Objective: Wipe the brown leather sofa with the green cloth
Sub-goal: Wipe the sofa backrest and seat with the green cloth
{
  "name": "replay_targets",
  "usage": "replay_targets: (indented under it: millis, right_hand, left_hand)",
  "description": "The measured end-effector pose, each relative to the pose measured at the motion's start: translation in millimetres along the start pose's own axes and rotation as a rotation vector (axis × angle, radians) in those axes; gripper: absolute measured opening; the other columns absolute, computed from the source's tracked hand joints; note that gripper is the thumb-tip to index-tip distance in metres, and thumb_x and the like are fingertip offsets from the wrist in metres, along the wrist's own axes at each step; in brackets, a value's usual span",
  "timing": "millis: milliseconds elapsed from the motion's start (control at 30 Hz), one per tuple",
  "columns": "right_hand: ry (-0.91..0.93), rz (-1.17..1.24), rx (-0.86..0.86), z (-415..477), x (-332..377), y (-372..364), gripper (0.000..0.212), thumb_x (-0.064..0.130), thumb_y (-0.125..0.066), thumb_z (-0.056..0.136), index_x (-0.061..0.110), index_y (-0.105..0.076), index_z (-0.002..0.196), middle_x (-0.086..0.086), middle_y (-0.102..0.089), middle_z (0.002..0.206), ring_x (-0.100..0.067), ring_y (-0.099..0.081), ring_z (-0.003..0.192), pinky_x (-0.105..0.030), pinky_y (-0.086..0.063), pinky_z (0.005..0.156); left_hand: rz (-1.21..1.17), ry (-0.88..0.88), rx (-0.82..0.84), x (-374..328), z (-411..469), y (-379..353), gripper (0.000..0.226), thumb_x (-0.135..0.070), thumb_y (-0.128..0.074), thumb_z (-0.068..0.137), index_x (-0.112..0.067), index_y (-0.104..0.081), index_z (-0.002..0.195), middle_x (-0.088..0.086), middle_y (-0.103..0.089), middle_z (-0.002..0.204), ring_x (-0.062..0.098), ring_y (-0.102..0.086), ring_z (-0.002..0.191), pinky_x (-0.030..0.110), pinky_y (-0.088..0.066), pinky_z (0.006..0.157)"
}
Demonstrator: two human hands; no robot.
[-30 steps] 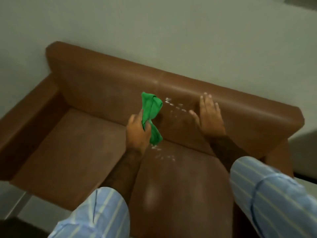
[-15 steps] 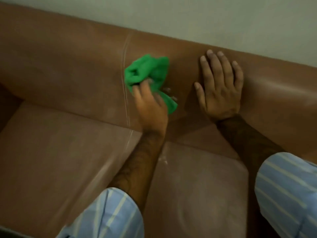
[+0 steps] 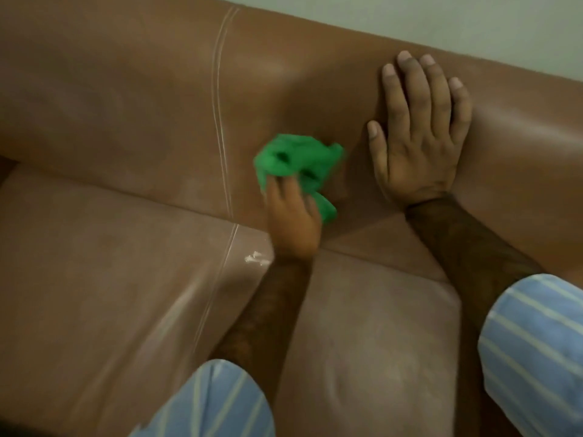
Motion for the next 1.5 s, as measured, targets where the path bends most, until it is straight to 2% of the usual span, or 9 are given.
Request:
replay_targets:
  millis: [167,333,467,667,767,1000,1200,1367,1500]
  right_hand:
    - [-0.021,0.005,0.031,-1.3,5.5,5.7,0.059,0.045,-0.036,0.111,0.018,-0.035,0.164,-0.008,-0.042,0.168,-0.029,-0.038,0.156,-0.046,-0.019,0.127]
    - [-0.080,0.034,0.050,-9.5,16.0,12.3,0.058,0.042,-0.038,0.112,0.016,-0.036,0.164,-0.014,-0.039,0.169,-0.035,-0.035,0.157,-0.055,-0.023,0.128]
    - [-0.241,0.127,0.130,-60.2,43.1,23.5,0.060,0.039,-0.042,0.112,0.015,-0.030,0.166,-0.021,-0.030,0.171,-0.038,-0.025,0.161,-0.053,-0.019,0.131]
    - [-0.453,0.263,0.838,-269.9,93.0,42.9,0.076,0.058,-0.025,0.107,0.013,-0.024,0.168,-0.019,-0.014,0.176,-0.038,-0.013,0.164,-0.059,-0.021,0.130]
    - [-0.488,0.250,1.118,-350.3,104.6,50.3,0.087,0.067,-0.010,0.101,0.013,-0.018,0.169,-0.017,-0.006,0.177,-0.038,-0.005,0.164,-0.061,-0.016,0.131]
    - [-0.502,0.160,0.961,-385.8,114.4,41.5,0.072,0.053,-0.020,0.108,0.015,-0.014,0.169,-0.014,-0.009,0.178,-0.031,-0.005,0.165,-0.056,-0.009,0.133]
    - [-0.533,0.178,0.930,-378.0,113.5,42.7,0.070,0.046,-0.023,0.108,0.013,-0.018,0.169,-0.014,-0.010,0.178,-0.031,-0.006,0.165,-0.057,-0.010,0.133]
    - [-0.534,0.150,0.922,-384.2,115.4,40.5,0.070,0.047,-0.018,0.108,0.014,-0.016,0.169,-0.014,-0.009,0.178,-0.030,-0.006,0.165,-0.056,-0.010,0.133]
    - [-0.536,0.151,0.889,-382.5,116.6,41.8,0.069,0.046,-0.019,0.108,0.014,-0.017,0.169,-0.014,-0.012,0.178,-0.030,-0.008,0.165,-0.055,-0.010,0.133]
  left_hand:
    - [0.263,-0.600,0.382,23.4,8.5,19.2,0.033,0.006,-0.061,0.083,0.004,-0.064,0.116,0.026,-0.066,0.110,0.044,-0.062,0.095,0.051,-0.055,0.088]
    - [0.012,-0.116,-0.022,14.7,33.3,36.1,0.044,0.008,-0.055,0.081,0.005,-0.052,0.124,0.025,-0.057,0.118,0.038,-0.057,0.105,0.045,-0.050,0.092]
    - [0.123,-0.288,0.385,27.5,-15.5,22.6,0.050,0.002,-0.058,0.086,0.000,-0.049,0.135,0.026,-0.050,0.133,0.042,-0.055,0.115,0.048,-0.049,0.101]
    - [0.414,0.107,0.444,166.3,-83.2,53.5,0.058,-0.004,-0.062,0.086,-0.009,-0.046,0.142,0.027,-0.050,0.125,0.047,-0.059,0.097,0.049,-0.051,0.088]
    - [0.484,0.282,0.400,200.2,-94.0,46.2,0.057,-0.006,-0.058,0.089,-0.004,-0.042,0.143,0.031,-0.045,0.131,0.049,-0.055,0.106,0.049,-0.046,0.099]
    - [0.380,0.119,0.437,152.8,-107.5,-57.3,0.048,-0.011,-0.058,0.084,-0.004,-0.056,0.132,0.024,-0.055,0.123,0.042,-0.059,0.102,0.042,-0.049,0.093]
    - [0.265,-0.627,0.897,170.6,-139.5,4.5,0.046,-0.021,-0.046,0.083,-0.004,-0.068,0.119,0.025,-0.068,0.105,0.038,-0.068,0.094,0.038,-0.058,0.082]
    - [0.537,0.098,0.394,209.4,-94.1,7.2,0.051,-0.013,-0.058,0.088,-0.008,-0.052,0.138,0.026,-0.056,0.123,0.043,-0.058,0.103,0.043,-0.048,0.091]
    - [0.425,0.051,0.538,144.8,-120.2,-61.3,0.049,-0.015,-0.055,0.090,-0.011,-0.050,0.138,0.019,-0.051,0.136,0.035,-0.056,0.114,0.039,-0.042,0.100]
Point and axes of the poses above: each hand's wrist, its own z-axis towards the middle knuckle, its own y-axis out of the back of the hand, x = y × z, the point moved 2 cm from there along z, towards the middle knuckle
